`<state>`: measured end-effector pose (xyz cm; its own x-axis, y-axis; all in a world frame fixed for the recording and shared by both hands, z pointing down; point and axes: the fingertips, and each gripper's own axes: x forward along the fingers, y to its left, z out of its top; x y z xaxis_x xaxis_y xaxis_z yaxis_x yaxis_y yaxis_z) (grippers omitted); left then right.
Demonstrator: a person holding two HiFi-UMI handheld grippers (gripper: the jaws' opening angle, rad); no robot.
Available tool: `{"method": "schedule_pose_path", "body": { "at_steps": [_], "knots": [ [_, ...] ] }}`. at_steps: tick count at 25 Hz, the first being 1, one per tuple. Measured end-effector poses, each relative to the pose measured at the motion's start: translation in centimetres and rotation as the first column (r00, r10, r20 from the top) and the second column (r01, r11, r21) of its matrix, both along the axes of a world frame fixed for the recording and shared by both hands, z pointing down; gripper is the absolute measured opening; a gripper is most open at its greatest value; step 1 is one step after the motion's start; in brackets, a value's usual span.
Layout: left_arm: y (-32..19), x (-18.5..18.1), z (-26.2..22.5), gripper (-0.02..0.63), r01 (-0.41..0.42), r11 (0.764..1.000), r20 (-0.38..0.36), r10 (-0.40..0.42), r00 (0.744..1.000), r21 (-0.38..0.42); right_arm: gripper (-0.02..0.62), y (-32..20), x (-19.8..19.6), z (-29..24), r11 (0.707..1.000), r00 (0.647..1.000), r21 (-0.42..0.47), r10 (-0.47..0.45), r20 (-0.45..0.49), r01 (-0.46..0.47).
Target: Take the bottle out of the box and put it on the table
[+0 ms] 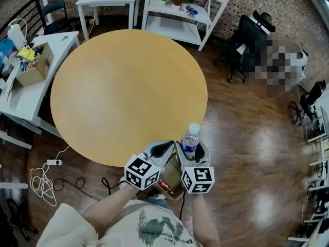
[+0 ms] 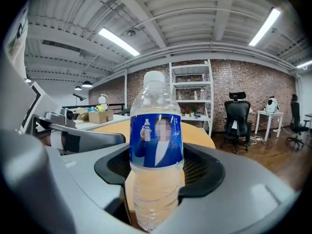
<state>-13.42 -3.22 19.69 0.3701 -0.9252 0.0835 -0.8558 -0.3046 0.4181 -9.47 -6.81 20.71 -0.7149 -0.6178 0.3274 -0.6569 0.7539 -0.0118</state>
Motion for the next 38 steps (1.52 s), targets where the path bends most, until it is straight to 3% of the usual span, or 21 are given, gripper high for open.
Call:
{"method": "schedule_pose_path", "body": {
  "at_steps": [4,13,18,29,38],
  "knots": [
    [1.6,-5.5,-0.7,-0.003,0.080,0.997,-0.030,-0.080,0.996,0.002,0.287,1.0,-5.8,-0.3,0.999,0.998,0.012,-0.051,0.036,0.050],
    [5.6,-17.7,-0.8,-0.003,0.227,0.974,-0.007,-0.227,0.974,0.008,0.288,2.7,-19.5,1.9,0.985,0.976,0.006,-0.173,0.132,0.173],
    [7.1,-22.4,0.5,-0.003,0.284,0.959,0.016,-0.283,0.959,-0.024,0.288,2.6,-25.2,3.1,0.979,0.966,0.023,-0.206,0.154,0.205],
    [9.3,-26.9,3.4,-0.003,0.315,0.944,0.083,-0.307,0.948,-0.098,0.291,-1.1,-32.7,5.4,0.976,0.962,0.099,-0.209,0.173,0.195],
    [8.6,-26.3,4.0,-0.003,0.305,0.946,0.062,-0.300,0.952,-0.107,0.313,0.2,-32.1,6.2,0.966,0.958,0.090,-0.253,0.133,0.243]
  ]
}}
